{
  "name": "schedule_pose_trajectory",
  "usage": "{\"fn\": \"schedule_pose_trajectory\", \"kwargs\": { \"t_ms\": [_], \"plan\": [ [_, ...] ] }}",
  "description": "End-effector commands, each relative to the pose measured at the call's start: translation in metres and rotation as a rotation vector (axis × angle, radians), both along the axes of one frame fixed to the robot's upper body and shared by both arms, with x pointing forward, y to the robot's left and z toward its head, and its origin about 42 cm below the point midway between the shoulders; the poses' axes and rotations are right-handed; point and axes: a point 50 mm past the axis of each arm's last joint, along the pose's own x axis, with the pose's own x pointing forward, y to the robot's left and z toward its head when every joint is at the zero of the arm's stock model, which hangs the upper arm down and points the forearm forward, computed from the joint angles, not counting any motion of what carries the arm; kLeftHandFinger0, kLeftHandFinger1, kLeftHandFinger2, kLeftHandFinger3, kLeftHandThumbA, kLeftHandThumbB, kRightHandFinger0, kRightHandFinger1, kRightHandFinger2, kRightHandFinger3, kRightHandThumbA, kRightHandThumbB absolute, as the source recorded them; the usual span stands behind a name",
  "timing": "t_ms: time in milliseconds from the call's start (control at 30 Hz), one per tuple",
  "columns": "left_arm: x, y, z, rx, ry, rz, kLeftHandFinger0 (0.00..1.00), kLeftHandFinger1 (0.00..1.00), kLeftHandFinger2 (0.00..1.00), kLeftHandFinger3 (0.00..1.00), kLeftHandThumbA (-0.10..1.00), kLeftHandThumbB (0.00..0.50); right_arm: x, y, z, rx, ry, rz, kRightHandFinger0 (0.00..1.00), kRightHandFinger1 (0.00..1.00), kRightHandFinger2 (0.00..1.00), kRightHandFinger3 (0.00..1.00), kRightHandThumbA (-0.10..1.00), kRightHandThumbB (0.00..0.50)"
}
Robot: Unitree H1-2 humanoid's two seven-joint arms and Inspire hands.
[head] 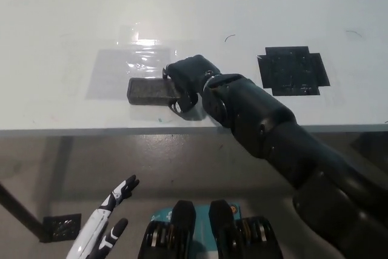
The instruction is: A whiteboard eraser is kept on the black marked spot on the table infront of the robot and the robot uses its right hand to swipe it back and forth on the table twice to clean it
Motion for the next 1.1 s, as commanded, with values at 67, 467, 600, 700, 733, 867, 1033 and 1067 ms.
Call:
{"fn": "schedule_pose_trajectory", "kwargs": {
  "t_ms": [67, 467, 600, 700, 733, 867, 1033, 1067],
  "plan": [
    [0.002, 0.005, 0.011, 0.024, -0.056, -0.04, 1.0, 1.0, 1.0, 1.0, 1.0, 0.454, 0.014, -0.025, 0.013, -0.077, -0.061, 0.001, 0.12, 0.18, 0.32, 0.49, 0.58, 0.164],
    [0.001, 0.006, 0.008, 0.034, -0.047, -0.036, 1.0, 1.0, 1.0, 1.0, 1.0, 0.468, 0.029, -0.18, -0.009, -0.224, -0.033, -0.182, 0.04, 0.12, 0.26, 0.42, 0.59, 0.16],
    [-0.003, 0.005, 0.004, 0.025, -0.034, -0.028, 1.0, 1.0, 1.0, 1.0, 1.0, 0.465, 0.028, -0.262, 0.001, -0.255, -0.024, -0.311, 0.29, 0.4, 0.56, 0.8, 0.57, 0.152],
    [-0.006, 0.005, 0.0, 0.011, -0.019, -0.021, 1.0, 1.0, 1.0, 1.0, 1.0, 0.466, 0.02, -0.314, 0.009, -0.247, -0.034, -0.377, 0.69, 0.75, 0.86, 1.0, 0.53, 0.139],
    [-0.008, 0.005, -0.002, 0.008, -0.012, -0.016, 1.0, 1.0, 1.0, 1.0, 1.0, 0.464, 0.017, -0.334, 0.011, -0.267, -0.035, -0.411, 0.71, 0.79, 0.88, 1.0, 0.54, 0.139],
    [-0.012, 0.003, -0.006, -0.01, 0.004, -0.008, 1.0, 1.0, 1.0, 1.0, 1.0, 0.466, 0.005, -0.377, 0.017, -0.284, -0.043, -0.454, 0.64, 0.69, 0.78, 1.0, 0.51, 0.138],
    [-0.017, 0.005, -0.009, -0.025, 0.014, 0.015, 1.0, 1.0, 1.0, 1.0, 1.0, 0.456, -0.005, -0.418, 0.037, -0.324, -0.02, -0.537, 0.23, 0.35, 0.47, 0.68, 0.5, 0.107],
    [-0.017, 0.006, -0.009, -0.026, 0.014, 0.02, 1.0, 1.0, 1.0, 1.0, 1.0, 0.455, -0.004, -0.419, 0.039, -0.327, -0.024, -0.54, 0.21, 0.33, 0.45, 0.66, 0.5, 0.106]
  ]
}}
